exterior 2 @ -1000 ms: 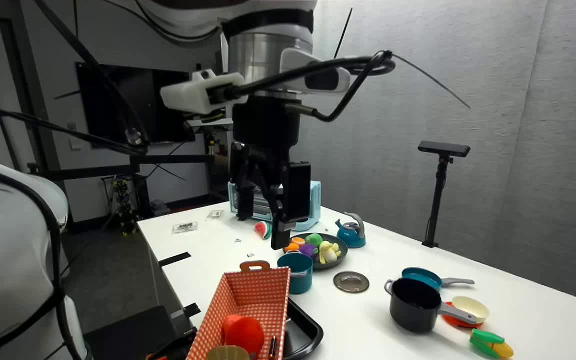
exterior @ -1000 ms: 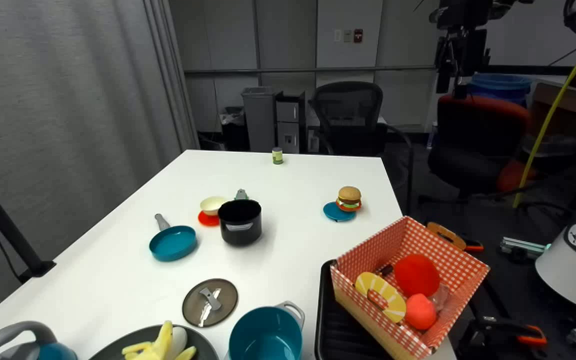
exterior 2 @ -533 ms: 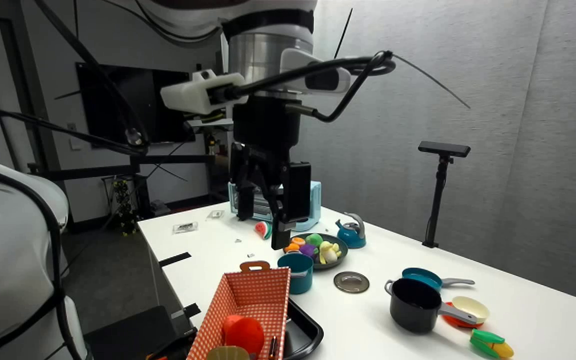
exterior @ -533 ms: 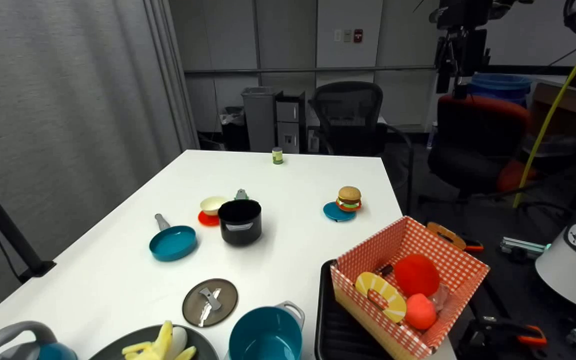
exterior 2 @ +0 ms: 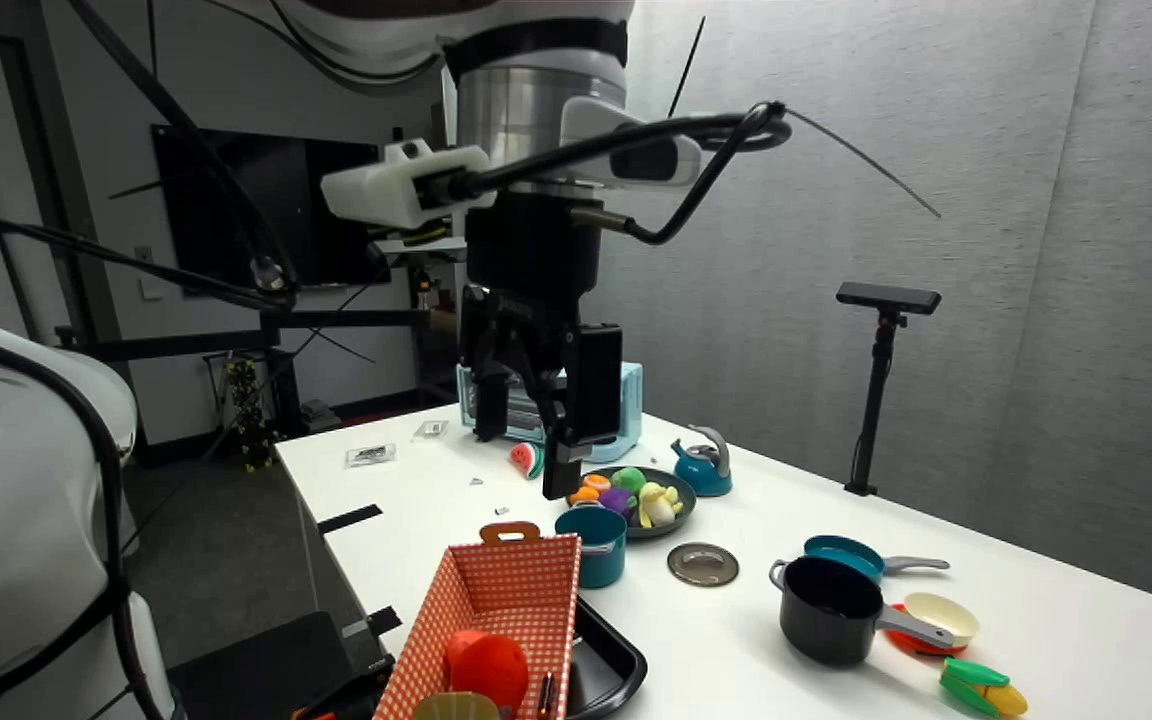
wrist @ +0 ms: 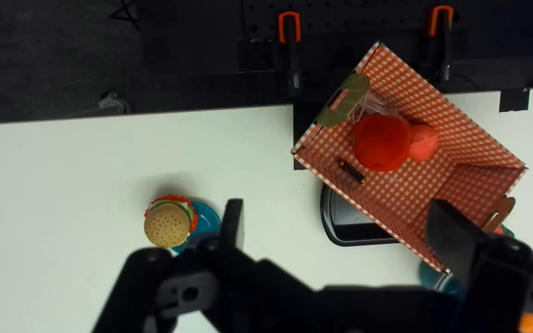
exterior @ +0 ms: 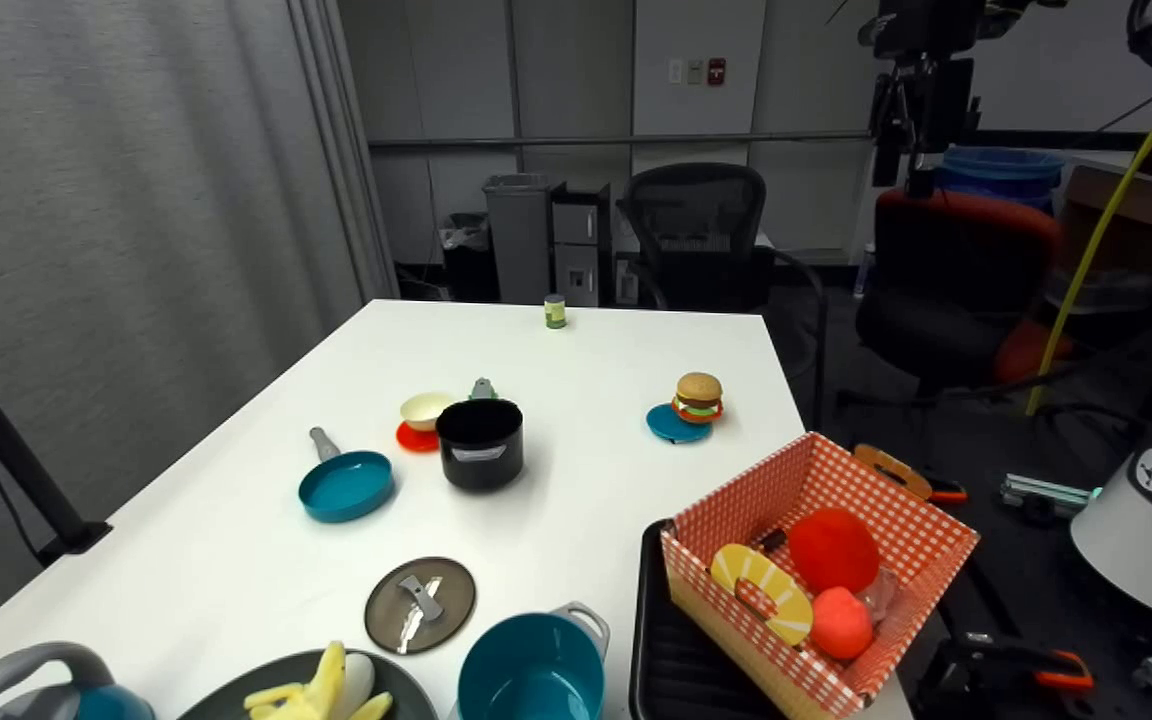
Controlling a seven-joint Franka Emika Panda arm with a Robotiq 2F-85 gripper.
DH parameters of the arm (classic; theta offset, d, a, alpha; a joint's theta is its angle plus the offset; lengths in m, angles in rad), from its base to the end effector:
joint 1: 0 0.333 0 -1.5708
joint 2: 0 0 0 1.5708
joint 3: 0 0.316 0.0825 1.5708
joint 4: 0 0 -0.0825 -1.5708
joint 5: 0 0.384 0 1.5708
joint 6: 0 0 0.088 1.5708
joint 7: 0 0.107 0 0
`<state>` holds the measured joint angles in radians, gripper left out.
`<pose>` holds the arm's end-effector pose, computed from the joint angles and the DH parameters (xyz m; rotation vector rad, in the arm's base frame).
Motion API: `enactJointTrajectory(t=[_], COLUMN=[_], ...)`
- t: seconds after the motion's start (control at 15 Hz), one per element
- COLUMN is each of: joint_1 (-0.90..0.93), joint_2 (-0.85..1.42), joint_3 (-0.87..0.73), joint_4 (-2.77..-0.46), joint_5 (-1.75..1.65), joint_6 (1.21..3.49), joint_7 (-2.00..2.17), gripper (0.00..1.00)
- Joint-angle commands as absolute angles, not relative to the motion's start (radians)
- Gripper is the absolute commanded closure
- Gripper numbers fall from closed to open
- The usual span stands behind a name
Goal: Pick up the lid from the table and put it on the black pot
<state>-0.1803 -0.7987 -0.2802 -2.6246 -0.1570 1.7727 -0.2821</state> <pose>0.2715 -0.1534 0.4733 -3.0731 0.0802 0.0768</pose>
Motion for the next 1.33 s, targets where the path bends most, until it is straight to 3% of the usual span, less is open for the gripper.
enactJointTrajectory(t=[0.0, 0.53, 1.27], joint_1=[-0.18, -0.176, -0.127], joint_2=[-0.798, -0.783, -0.59], joint_3=[-0.28, -0.277, -0.19], joint_4=[-2.623, -2.621, -2.601], joint_5=[-0.156, -0.151, -0.139], joint_6=[1.771, 1.783, 1.842], joint_7=[-0.282, -0.272, -0.224], gripper=[0.0, 0.0, 0.0])
